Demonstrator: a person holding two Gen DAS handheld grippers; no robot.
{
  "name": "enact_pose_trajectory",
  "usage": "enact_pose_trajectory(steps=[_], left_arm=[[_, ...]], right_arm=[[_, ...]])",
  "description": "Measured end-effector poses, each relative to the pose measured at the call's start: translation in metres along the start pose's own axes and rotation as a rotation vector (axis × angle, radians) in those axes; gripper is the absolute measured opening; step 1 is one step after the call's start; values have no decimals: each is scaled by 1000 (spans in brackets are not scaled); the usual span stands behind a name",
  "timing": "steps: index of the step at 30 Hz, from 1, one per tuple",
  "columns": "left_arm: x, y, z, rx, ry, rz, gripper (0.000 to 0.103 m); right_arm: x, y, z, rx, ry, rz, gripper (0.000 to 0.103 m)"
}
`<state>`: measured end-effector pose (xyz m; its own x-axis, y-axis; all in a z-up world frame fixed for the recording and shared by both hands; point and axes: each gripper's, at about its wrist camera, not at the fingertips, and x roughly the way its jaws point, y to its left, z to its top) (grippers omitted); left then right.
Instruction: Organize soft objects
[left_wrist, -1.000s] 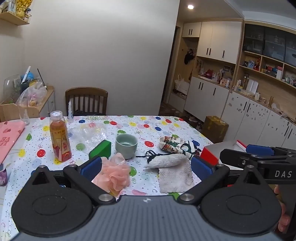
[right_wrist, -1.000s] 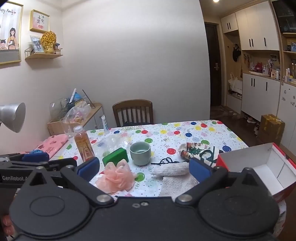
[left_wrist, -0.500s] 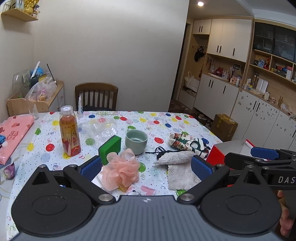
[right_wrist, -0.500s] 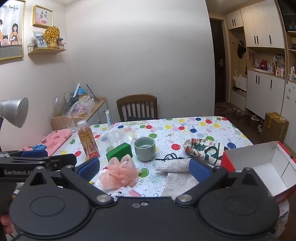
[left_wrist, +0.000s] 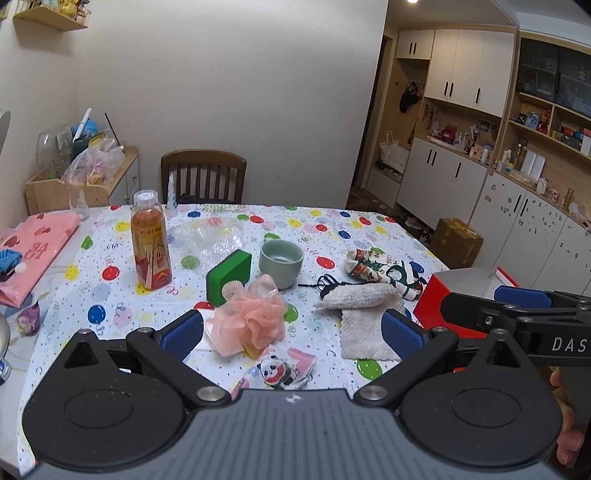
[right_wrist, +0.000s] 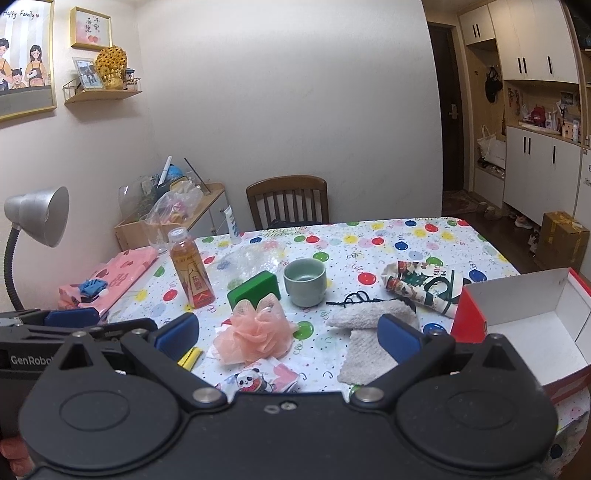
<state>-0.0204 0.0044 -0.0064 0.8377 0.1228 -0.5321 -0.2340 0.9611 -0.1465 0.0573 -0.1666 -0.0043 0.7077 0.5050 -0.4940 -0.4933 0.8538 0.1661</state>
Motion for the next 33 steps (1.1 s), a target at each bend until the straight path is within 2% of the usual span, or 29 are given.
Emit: enact_pose_trajectory(steps=[18, 33], left_arm=[[-9, -10, -13, -17, 32, 9, 103], [-2, -8, -11, -32, 21, 36, 103]], right_arm=[[-11, -3, -9, -10, 37, 9, 103], [-5, -10, -11, -2, 47, -7, 103]])
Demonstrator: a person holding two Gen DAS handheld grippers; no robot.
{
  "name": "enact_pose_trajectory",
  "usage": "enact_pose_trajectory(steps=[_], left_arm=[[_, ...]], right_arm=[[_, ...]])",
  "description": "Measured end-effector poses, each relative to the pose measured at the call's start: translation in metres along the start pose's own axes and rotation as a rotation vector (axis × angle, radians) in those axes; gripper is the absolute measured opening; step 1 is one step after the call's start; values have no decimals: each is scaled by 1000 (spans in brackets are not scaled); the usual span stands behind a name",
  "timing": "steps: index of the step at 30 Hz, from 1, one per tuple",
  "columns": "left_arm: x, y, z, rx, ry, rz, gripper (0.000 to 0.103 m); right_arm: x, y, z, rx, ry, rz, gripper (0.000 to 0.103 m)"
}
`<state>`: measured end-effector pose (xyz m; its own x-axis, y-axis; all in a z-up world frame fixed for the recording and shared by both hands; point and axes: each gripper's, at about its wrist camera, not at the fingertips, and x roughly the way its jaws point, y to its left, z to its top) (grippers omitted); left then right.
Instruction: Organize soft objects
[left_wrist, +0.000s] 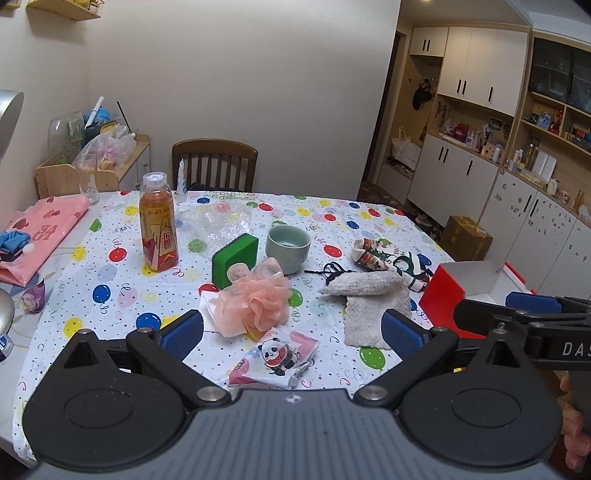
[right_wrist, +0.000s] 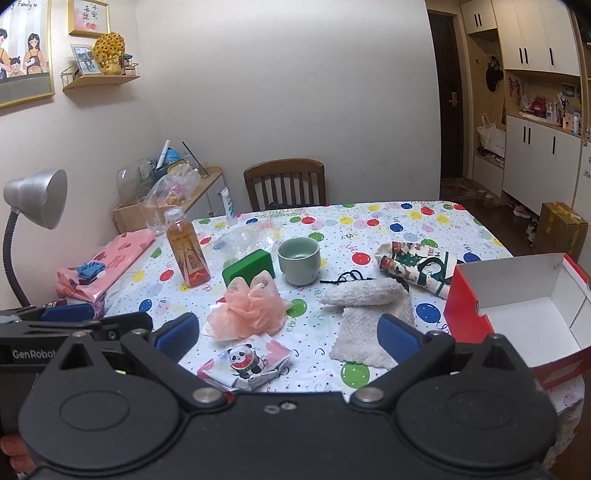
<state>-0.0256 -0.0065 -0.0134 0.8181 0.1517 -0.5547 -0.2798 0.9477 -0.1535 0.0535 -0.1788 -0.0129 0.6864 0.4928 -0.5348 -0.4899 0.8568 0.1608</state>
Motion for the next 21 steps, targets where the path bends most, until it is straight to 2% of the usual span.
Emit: enact_pose_trajectory(steps=[21], left_arm=[[23, 13, 7, 44, 23, -39, 103]], right_arm=[[20, 9, 3, 28, 10, -13, 103]])
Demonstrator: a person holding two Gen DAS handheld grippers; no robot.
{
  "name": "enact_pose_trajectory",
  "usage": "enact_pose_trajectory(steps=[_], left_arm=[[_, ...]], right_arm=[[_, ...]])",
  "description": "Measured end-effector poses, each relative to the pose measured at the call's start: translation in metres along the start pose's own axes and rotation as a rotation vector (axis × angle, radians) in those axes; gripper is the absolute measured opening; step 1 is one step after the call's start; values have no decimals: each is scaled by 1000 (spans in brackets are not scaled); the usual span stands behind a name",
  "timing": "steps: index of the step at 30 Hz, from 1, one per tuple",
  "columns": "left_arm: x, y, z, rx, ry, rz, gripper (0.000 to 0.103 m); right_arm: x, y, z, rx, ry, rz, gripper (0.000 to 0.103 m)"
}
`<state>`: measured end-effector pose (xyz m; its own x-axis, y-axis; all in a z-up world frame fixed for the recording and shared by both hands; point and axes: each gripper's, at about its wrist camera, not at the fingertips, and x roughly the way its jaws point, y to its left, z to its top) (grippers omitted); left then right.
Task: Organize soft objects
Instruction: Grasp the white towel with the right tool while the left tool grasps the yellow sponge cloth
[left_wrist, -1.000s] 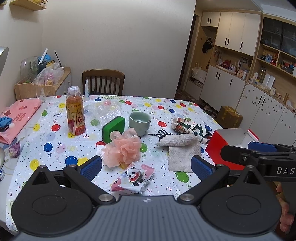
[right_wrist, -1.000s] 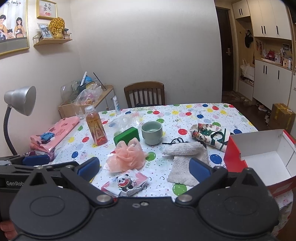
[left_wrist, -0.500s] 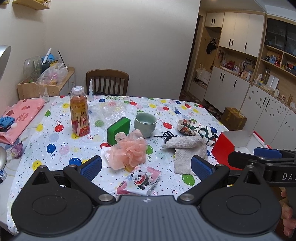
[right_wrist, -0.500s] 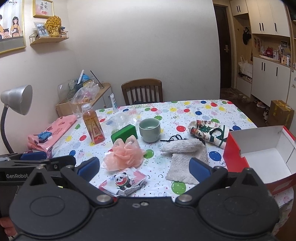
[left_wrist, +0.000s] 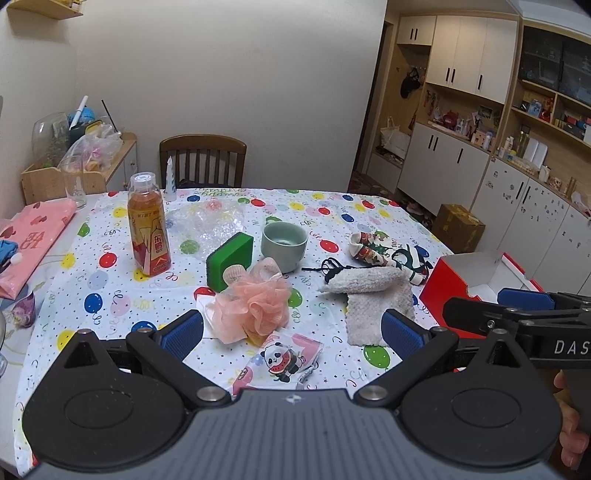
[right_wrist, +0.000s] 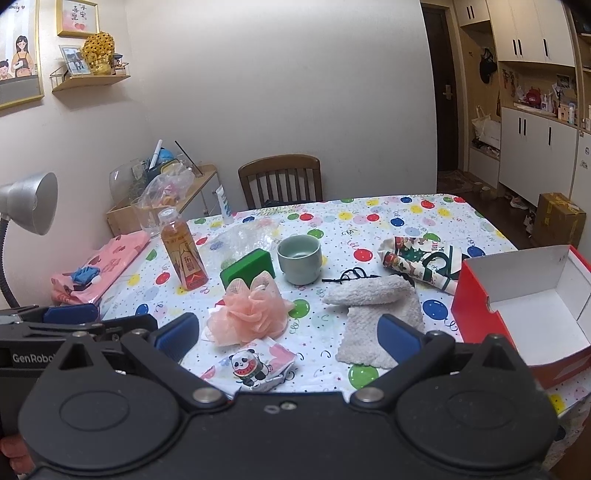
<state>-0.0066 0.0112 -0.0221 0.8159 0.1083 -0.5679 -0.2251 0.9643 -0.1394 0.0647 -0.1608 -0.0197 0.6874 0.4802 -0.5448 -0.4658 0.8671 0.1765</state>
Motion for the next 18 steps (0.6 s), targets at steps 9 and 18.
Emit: enact_pose_trajectory(steps=[9, 18], left_arm=[[17, 9, 4, 0, 20, 20, 103], [50, 56, -4, -39, -18, 142, 103]], right_arm=[[18, -2, 5, -11, 7, -14, 103], [67, -40, 6, -45, 22, -133, 103]])
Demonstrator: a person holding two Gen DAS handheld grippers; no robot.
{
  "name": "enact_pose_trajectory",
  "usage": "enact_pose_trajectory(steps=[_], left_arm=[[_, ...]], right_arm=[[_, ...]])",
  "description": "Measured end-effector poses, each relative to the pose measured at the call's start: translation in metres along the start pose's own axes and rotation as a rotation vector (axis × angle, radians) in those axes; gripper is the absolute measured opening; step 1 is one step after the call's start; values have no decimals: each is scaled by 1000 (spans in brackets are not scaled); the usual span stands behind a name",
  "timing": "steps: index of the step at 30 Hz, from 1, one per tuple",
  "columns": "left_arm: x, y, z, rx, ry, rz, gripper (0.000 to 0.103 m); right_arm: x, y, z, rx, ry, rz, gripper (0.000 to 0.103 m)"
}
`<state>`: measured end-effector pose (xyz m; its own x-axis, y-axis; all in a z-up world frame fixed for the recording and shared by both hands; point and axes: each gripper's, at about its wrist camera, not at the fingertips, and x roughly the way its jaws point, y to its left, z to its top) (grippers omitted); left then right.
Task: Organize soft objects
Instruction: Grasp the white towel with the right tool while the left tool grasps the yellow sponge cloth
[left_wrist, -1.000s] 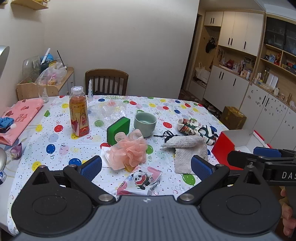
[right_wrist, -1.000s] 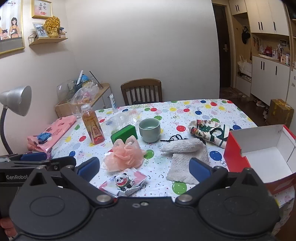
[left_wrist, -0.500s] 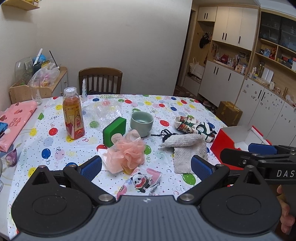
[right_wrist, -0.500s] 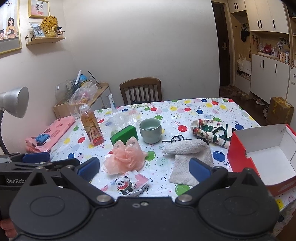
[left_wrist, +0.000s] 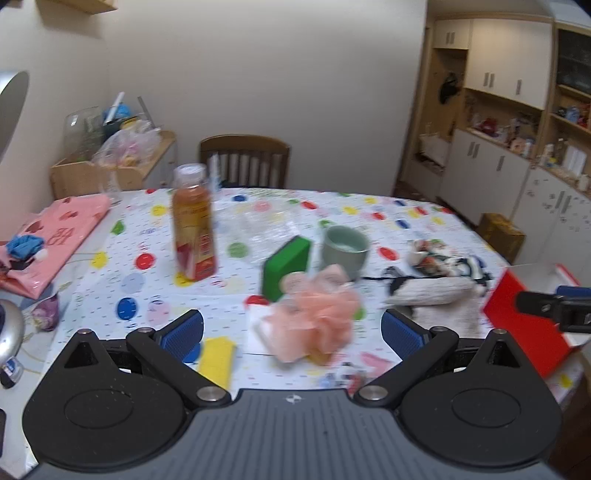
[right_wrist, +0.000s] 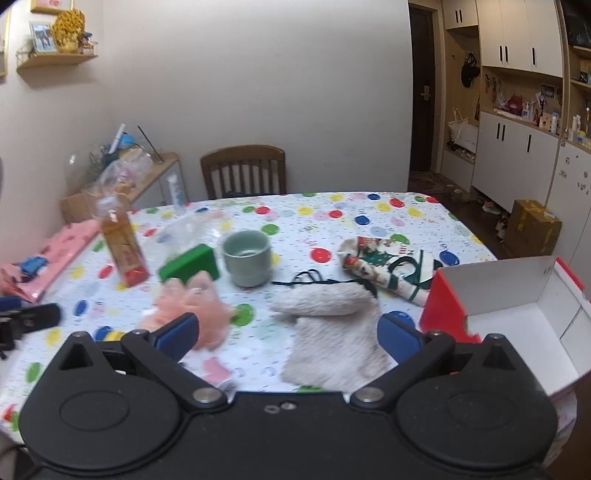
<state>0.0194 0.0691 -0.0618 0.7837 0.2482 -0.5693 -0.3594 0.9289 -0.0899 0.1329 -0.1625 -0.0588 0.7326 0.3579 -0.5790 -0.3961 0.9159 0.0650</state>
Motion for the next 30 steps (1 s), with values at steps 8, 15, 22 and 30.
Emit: enact_pose_trajectory(steps=[8, 15, 22, 30], left_arm=[[48, 29, -14, 5, 31, 103, 103], [89, 42, -25, -8, 89, 121, 103], [125, 50, -45, -11, 156, 141, 103], [152, 65, -62, -31, 210, 167, 102]], right_arm=[[58, -20, -7, -21, 41, -49, 103], [115, -25, -16, -47, 102, -53, 103], [166, -28, -30, -32, 175, -102, 102], [198, -32, -45, 2, 233, -142, 96]])
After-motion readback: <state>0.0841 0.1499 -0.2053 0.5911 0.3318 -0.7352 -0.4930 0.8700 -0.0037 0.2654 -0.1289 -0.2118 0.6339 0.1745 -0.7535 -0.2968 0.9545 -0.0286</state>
